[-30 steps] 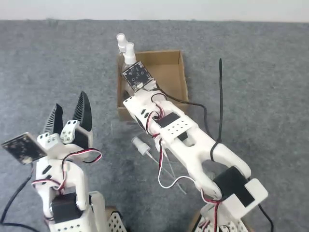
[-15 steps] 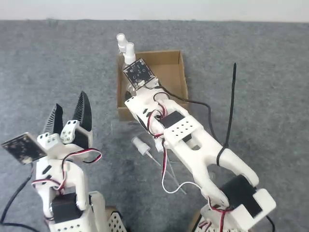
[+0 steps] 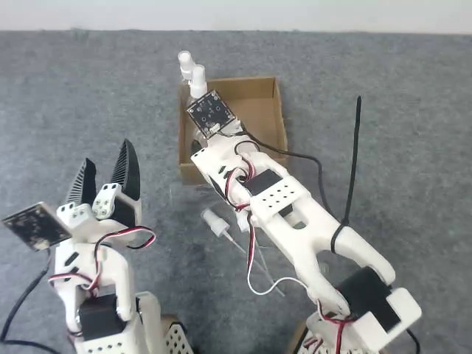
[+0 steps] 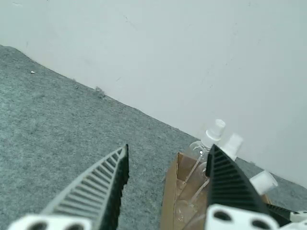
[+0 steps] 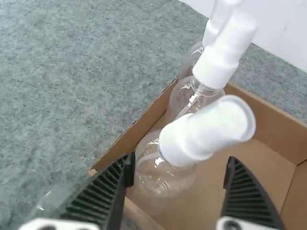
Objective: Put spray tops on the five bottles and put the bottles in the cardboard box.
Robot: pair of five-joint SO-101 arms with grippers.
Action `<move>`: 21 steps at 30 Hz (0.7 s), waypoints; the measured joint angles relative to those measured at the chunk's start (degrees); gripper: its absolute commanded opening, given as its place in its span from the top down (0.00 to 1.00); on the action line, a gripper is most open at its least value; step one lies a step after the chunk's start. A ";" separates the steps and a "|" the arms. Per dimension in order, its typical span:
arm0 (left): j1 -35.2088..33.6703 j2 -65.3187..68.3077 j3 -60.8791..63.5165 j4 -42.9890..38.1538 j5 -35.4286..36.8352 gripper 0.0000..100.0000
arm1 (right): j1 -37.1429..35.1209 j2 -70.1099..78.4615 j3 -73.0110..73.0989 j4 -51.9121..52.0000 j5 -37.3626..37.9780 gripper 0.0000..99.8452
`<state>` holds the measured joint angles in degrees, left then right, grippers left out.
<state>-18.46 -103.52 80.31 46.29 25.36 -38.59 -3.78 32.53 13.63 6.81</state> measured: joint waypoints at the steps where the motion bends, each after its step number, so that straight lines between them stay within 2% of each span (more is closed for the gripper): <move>1: 0.00 0.00 0.00 0.00 0.00 0.76 | 0.00 0.00 0.00 0.53 0.09 0.75; 12: 0.00 0.00 0.00 0.00 0.00 0.76 | 0.00 -7.30 0.00 7.82 0.26 0.75; 21: 0.00 0.00 0.00 0.00 0.00 0.76 | 0.00 -7.38 0.00 8.18 0.35 0.75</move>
<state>-18.46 -103.52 80.31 46.29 25.36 -38.59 -11.16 32.53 21.80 7.16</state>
